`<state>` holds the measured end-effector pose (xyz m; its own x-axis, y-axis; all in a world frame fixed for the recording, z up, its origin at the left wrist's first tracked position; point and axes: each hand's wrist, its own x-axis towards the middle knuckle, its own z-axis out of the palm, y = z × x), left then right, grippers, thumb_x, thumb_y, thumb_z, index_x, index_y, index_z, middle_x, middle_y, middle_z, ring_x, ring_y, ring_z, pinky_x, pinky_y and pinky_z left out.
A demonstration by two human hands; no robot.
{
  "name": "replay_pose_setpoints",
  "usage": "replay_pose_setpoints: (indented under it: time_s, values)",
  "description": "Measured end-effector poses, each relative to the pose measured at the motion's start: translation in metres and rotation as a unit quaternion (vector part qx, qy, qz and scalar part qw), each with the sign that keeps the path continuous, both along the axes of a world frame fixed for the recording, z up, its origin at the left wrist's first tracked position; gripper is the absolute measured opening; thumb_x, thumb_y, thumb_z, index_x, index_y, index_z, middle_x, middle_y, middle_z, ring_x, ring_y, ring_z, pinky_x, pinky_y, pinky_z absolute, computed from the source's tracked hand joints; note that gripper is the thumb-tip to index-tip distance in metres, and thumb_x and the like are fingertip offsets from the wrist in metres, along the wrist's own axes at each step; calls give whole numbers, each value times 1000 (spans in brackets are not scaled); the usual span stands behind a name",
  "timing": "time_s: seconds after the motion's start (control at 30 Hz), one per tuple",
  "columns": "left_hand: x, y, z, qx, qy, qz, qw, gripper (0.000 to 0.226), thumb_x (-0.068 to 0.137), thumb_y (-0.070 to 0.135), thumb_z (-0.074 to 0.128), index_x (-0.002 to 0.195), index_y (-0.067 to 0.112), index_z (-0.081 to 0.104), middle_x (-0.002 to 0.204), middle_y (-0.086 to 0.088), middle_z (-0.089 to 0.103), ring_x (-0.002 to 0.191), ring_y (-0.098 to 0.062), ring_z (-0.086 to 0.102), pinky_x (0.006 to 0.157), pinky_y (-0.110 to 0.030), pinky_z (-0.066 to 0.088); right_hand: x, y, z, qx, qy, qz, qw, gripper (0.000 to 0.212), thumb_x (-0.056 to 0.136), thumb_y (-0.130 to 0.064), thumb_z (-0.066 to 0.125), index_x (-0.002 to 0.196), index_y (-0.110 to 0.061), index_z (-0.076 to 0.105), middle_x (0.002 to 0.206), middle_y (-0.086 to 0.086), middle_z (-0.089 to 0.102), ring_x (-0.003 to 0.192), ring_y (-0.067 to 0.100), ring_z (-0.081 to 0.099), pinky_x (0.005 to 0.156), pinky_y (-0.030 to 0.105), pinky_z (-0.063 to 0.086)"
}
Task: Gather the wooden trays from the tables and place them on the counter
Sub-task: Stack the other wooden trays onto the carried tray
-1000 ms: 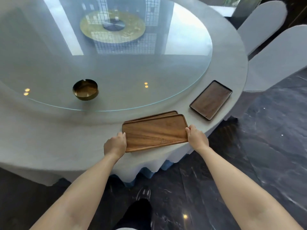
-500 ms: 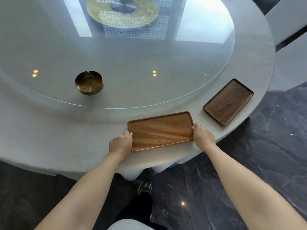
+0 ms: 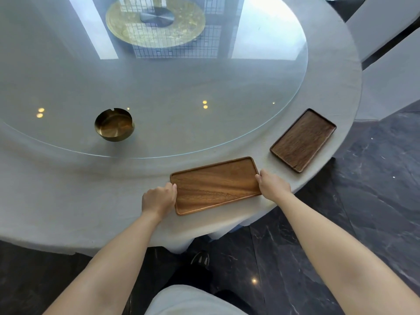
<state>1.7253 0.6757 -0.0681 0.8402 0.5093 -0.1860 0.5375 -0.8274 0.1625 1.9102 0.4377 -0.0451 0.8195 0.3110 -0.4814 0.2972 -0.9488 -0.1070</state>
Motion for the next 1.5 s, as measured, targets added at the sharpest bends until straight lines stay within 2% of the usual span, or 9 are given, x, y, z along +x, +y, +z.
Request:
replay_pose_setpoints:
  time_s: [0.2, 0.27, 0.37, 0.63, 0.8, 1.0, 1.2, 1.3, 1.5]
  values:
    - [39, 1, 27, 2, -67, -2, 998, 36, 98, 28, 31, 87, 3, 55, 82, -24, 70, 78, -43, 64, 63, -39, 47, 19, -7, 18, 21, -28, -18, 999, 44, 97, -39, 23, 114, -7, 47, 115, 20, 59, 103, 36, 56, 72, 38, 37]
    - [56, -10, 34, -11, -80, -6, 997, 35, 97, 29, 31, 90, 4, 55, 85, -25, 70, 81, -43, 64, 67, -40, 48, 28, -14, 24, 36, -30, -24, 999, 44, 97, -39, 22, 116, -6, 45, 115, 21, 60, 103, 36, 57, 72, 38, 37]
    - [83, -38, 40, -33, -82, -13, 996, 34, 97, 31, 32, 95, 6, 54, 92, -25, 70, 88, -44, 64, 73, -41, 48, 47, -29, 32, 50, -32, -26, 998, 43, 97, -40, 22, 115, -7, 43, 115, 19, 61, 103, 37, 57, 71, 39, 37]
    - [162, -137, 39, -55, -85, -23, 995, 34, 97, 36, 31, 99, 8, 51, 95, -23, 70, 91, -41, 64, 72, -40, 48, 134, -81, 46, 90, -41, -35, 994, 43, 98, -41, 21, 120, -8, 39, 112, 17, 63, 100, 35, 59, 71, 38, 41]
    - [209, -189, 26, -76, -65, 58, 993, 35, 96, 37, 30, 97, 8, 52, 96, -23, 69, 92, -40, 64, 72, -40, 49, 193, -115, 46, 121, -35, -2, 992, 40, 98, -40, 23, 117, -8, 39, 115, 14, 58, 97, 32, 57, 69, 37, 40]
    - [237, -233, 6, -161, -35, 208, 964, 50, 96, 41, 27, 99, 5, 61, 110, -22, 65, 103, -38, 59, 81, -38, 45, 251, -145, 32, 109, -28, 26, 993, 45, 98, -40, 24, 121, -5, 41, 126, 15, 50, 106, 34, 54, 76, 38, 38]
    - [253, -251, -4, -154, -4, 305, 940, 56, 96, 44, 26, 100, 3, 64, 109, -20, 65, 100, -37, 59, 73, -33, 39, 292, -147, 15, 106, -20, 23, 994, 49, 98, -40, 24, 128, -2, 37, 133, 17, 41, 112, 38, 51, 79, 39, 38]
    - [264, -255, -5, -159, 6, 332, 930, 55, 95, 45, 26, 96, 4, 64, 105, -18, 66, 97, -36, 60, 72, -33, 38, 307, -146, 10, 113, -15, 20, 993, 50, 98, -39, 26, 127, 0, 37, 134, 19, 41, 115, 40, 49, 88, 43, 41]
    - [274, -258, -8, -152, 14, 365, 919, 54, 95, 44, 27, 97, 4, 63, 106, -17, 66, 98, -36, 59, 72, -33, 37, 320, -144, -3, 123, 3, 19, 992, 47, 97, -38, 29, 119, 1, 45, 128, 21, 49, 116, 38, 49, 92, 44, 40]
